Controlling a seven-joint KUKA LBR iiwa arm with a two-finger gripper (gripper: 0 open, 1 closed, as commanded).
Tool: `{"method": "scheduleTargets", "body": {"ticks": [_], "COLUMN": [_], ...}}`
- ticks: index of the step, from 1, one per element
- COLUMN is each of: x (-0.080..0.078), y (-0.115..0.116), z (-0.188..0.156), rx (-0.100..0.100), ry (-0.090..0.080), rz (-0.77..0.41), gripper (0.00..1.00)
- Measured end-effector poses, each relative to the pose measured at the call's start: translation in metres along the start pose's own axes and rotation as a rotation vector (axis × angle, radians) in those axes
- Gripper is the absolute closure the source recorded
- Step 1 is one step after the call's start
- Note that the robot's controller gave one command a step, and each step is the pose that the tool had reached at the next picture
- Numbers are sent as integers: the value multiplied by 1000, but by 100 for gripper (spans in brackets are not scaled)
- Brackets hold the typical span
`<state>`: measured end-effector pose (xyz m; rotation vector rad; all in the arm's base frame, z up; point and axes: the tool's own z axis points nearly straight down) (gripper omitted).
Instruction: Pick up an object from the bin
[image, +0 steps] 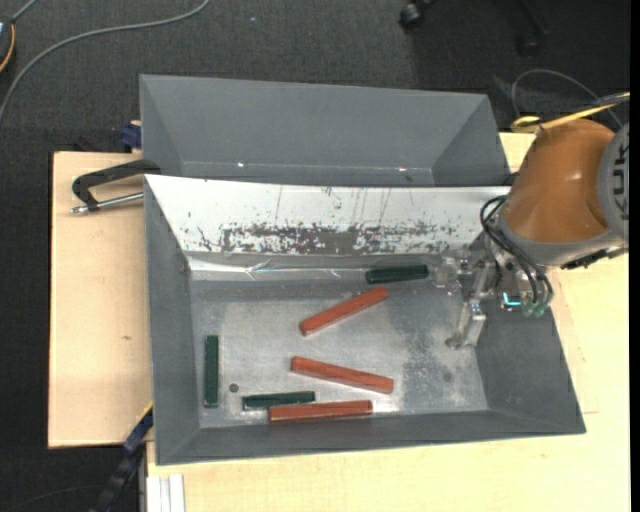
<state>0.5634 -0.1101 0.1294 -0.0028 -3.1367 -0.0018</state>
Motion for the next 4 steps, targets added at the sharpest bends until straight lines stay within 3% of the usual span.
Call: {"method": "scheduleTargets", "body": {"ticks": [1, 2, 3, 4], "x": [-37, -27, -28, -2], "y": [55, 130, 128, 141], "z": [27, 57, 56, -114], "rx": [-1, -2, 1, 3], "ry": [-11, -5, -7, -19], "rz": [-125, -382, -380, -430], "gripper": [0, 0, 100, 100]}}
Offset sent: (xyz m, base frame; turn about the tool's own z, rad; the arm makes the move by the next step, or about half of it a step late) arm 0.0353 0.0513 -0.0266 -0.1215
